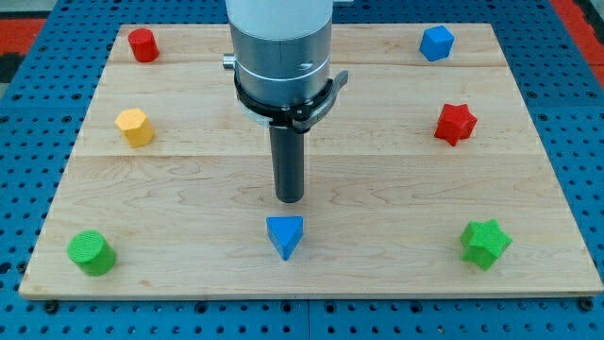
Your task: Move your arm towards center right of the board
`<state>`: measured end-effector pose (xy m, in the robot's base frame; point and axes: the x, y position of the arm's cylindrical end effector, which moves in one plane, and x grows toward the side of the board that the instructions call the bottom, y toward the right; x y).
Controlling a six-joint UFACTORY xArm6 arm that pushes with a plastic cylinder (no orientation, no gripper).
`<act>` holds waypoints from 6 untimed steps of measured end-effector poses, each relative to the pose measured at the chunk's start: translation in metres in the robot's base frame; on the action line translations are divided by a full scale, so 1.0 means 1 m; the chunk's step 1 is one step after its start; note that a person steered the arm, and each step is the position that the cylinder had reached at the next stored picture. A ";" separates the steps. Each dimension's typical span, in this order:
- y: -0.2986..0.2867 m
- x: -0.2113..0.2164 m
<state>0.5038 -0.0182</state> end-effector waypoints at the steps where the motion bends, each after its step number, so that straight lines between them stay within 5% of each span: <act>1: -0.001 -0.008; 5: 0.213 -0.026; 6: 0.243 -0.071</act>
